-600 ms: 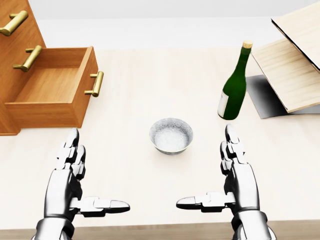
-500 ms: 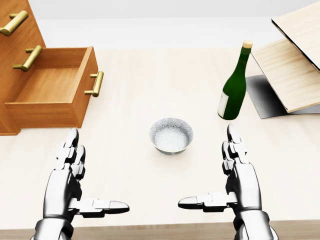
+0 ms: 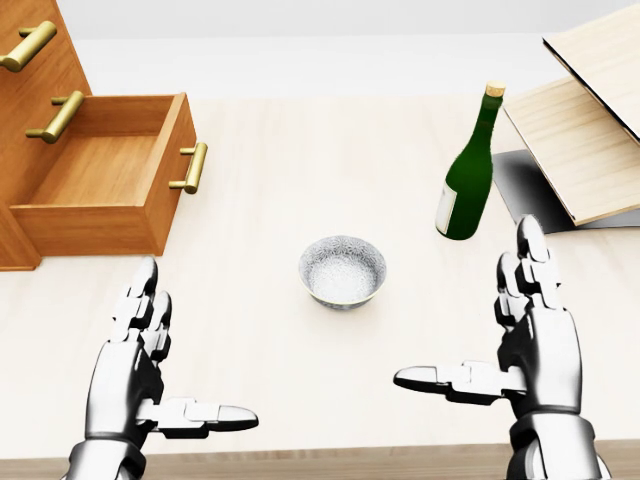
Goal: Close the bottom drawer of the cabinet.
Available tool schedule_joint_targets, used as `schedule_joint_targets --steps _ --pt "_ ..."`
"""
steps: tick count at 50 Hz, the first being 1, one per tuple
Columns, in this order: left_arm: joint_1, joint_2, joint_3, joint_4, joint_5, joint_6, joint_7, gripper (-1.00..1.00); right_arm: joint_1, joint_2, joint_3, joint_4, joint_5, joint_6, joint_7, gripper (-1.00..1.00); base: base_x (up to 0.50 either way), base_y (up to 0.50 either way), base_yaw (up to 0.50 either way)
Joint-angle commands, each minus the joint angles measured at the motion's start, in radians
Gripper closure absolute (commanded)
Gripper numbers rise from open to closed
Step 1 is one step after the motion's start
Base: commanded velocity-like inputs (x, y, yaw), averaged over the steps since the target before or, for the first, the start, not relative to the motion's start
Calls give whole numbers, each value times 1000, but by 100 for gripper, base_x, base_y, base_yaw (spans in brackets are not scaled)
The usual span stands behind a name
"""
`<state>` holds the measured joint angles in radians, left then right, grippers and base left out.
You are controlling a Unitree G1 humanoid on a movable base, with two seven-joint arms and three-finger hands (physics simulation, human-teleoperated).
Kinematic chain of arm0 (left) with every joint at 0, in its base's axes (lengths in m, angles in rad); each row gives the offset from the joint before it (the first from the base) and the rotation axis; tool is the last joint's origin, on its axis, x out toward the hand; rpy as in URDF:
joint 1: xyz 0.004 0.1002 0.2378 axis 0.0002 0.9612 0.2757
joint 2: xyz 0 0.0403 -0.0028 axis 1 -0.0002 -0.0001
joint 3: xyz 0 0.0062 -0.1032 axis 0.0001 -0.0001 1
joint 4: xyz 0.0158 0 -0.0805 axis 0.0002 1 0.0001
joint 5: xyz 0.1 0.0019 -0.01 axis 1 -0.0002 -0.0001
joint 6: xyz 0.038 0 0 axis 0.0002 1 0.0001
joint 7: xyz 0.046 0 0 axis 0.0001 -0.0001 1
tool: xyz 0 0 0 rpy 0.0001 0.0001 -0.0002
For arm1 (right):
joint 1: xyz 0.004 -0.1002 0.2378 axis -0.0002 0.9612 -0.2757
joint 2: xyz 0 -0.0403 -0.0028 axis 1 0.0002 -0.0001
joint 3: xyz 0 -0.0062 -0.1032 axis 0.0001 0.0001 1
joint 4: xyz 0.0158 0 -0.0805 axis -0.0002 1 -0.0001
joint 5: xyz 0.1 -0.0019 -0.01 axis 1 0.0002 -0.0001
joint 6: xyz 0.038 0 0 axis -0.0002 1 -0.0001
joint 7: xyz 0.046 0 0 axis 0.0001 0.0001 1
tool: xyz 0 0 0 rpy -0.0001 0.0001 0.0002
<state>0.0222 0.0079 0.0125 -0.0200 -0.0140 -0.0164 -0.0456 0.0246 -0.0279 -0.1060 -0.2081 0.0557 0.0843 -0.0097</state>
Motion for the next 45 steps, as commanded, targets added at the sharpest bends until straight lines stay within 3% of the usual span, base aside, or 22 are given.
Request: schedule_joint_targets --steps 1,9,20,45 --pt "2 0 1 1 0 -6 -1 -100 32 -2 -79 -259 54 3 -47 -100 0 0 0" --pt "3 0 1 7 1 -16 1 -100 13 -29 -234 -393 174 3 -84 -100 0 0 0" --pt "3 0 1 11 2 -21 2 -100 13 -38 -329 -407 275 3 -194 -100 0 0 0" --pt "3 -1 -1 17 6 -26 5 -100 14 -55 -344 -406 315 3 -211 -100 0 0 0"
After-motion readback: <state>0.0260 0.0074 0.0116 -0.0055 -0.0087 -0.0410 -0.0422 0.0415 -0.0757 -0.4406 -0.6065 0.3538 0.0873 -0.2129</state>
